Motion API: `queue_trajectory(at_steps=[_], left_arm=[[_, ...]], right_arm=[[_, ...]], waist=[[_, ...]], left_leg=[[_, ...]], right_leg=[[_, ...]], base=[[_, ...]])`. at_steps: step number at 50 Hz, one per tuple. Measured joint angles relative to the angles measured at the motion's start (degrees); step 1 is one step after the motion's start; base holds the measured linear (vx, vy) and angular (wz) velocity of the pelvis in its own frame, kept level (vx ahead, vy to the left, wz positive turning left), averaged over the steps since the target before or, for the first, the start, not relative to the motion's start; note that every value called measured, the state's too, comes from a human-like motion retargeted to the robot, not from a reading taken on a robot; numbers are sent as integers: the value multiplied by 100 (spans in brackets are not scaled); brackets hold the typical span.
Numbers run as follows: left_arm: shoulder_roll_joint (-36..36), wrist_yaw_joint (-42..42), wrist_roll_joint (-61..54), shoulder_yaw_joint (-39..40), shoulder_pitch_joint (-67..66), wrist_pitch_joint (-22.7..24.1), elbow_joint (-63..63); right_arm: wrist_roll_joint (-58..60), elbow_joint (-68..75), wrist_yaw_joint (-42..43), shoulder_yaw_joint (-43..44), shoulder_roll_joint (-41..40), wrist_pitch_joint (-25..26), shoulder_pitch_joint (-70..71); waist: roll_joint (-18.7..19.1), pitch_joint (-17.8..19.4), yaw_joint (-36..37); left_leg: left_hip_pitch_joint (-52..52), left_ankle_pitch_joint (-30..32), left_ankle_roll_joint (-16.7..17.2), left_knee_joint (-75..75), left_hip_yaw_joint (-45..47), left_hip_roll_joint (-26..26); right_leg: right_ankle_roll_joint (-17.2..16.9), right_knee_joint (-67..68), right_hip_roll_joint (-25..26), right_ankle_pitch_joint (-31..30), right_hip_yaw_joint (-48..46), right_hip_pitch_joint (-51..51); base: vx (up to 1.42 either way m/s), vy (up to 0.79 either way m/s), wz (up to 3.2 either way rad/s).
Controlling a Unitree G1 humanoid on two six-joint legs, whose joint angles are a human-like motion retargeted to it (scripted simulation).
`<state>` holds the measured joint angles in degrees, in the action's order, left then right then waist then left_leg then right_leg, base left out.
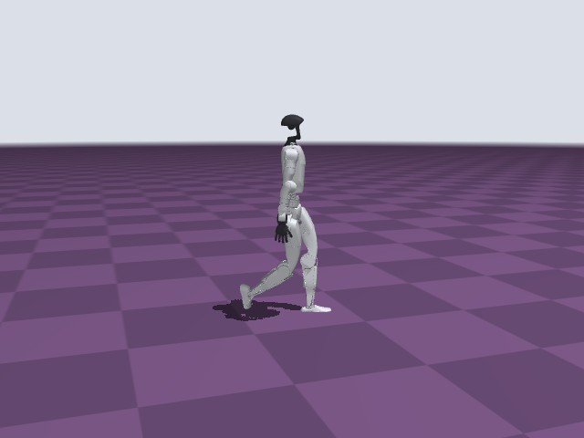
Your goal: Walk run
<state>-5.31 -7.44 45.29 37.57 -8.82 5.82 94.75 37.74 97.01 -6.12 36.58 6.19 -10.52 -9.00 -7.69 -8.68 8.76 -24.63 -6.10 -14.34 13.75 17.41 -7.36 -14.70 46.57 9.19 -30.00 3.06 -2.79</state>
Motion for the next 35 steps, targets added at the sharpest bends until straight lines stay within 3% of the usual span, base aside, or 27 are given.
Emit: queue_trajectory(at_steps=[2,3,5,7,12,14,17,20,22,23,24,25,27,30,35], left_arm=[[154,-61,-438,-312,401,277,-508],[228,-105,-595,-507,561,456,-778],[305,-243,-701,-876,853,797,-1335],[309,-431,-613,-1141,1131,1047,-1865],[-112,-755,-489,-1581,1834,1431,-2601],[-359,-807,-472,-1682,2062,1506,-2639],[-595,-815,-374,-1761,2182,1510,-2541],[-622,-661,-236,-1655,1970,1390,-2335],[-575,-532,-143,-1444,1630,1298,-2133],[-517,-480,-78,-1320,1451,1243,-2010],[-432,-410,-34,-1208,1277,1140,-1852],[-333,-330,-2,-1100,1106,1013,-1677],[-187,-176,-149,-986,858,635,-1093],[-38,-356,-62,-840,359,364,-311],[61,-219,656,-997,-620,194,265]], right_arm=[[144,28,-90,105,-133,119,-162],[250,17,-95,169,-171,129,-248],[422,-16,-49,236,-247,37,-409],[528,-57,32,238,-277,-64,-539],[509,28,152,245,-245,-68,-744],[435,39,116,276,-247,4,-784],[364,39,83,344,-201,79,-826],[387,39,195,381,-68,203,-817],[378,39,300,353,21,281,-725],[357,39,323,370,67,307,-627],[330,39,295,388,140,321,-498],[300,39,240,406,225,329,-354],[199,39,39,337,466,379,32],[52,-105,-46,341,695,399,616],[-373,-1105,-55,228,676,-294,1244]], waist=[[547,-138,72],[671,-130,24],[946,-122,-315],[1148,-119,-685],[1041,-10,-1268],[967,5,-1325],[1023,-74,-1285],[942,-181,-1525],[827,-278,-1679],[820,-282,-1596],[844,-224,-1540],[884,-134,-1498],[1056,-45,-1555],[939,-88,-1450],[518,74,-484]], left_leg=[[342,-158,132,-176,-534,435],[499,-252,145,-186,-754,402],[876,-347,169,-321,-1058,424],[1277,-428,186,-555,-1335,406],[2211,-809,209,-809,-1749,60],[2572,-954,287,-858,-1811,61],[2962,-932,537,-766,-1843,306],[3203,-230,887,-255,-2090,386],[3164,944,1016,408,-2085,442],[3017,1709,1034,892,-1911,526],[2801,2347,1092,1534,-1761,627],[2550,2923,1169,2256,-1624,736],[1863,3520,917,3578,-1230,1267],[1076,2549,847,4042,-1077,817],[-290,1117,782,3440,-2,599]], right_leg=[[444,-430,502,208,25,-436],[624,-339,511,594,90,-704],[874,-372,315,1356,44,-1259],[1113,-735,-236,1980,-224,-1805],[1153,-2827,-1684,2486,-392,-2556],[1283,-3727,-1834,2812,162,-2745],[1184,-4847,-1848,3186,1075,-2698],[575,-4135,-2116,3516,430,-2607],[405,-3719,-2195,2860,-62,-2520],[566,-3562,-1855,2940,847,-2403],[735,-3402,-1666,3076,1085,-2269],[908,-3239,-1552,3241,987,-2127],[1166,-3228,-1538,3403,119,-1733],[1355,-3565,-1623,3420,-208,-1212],[1666,-4213,-1525,3250,-478,-416]], base=[[102,-6,26],[106,-7,96],[105,-9,170],[105,-15,183],[105,-35,131],[97,-49,65],[114,-57,55],[131,-73,118],[108,-70,84],[115,-77,21],[116,-75,3],[101,-61,30],[100,-53,60],[98,-40,34],[86,-33,-57]])
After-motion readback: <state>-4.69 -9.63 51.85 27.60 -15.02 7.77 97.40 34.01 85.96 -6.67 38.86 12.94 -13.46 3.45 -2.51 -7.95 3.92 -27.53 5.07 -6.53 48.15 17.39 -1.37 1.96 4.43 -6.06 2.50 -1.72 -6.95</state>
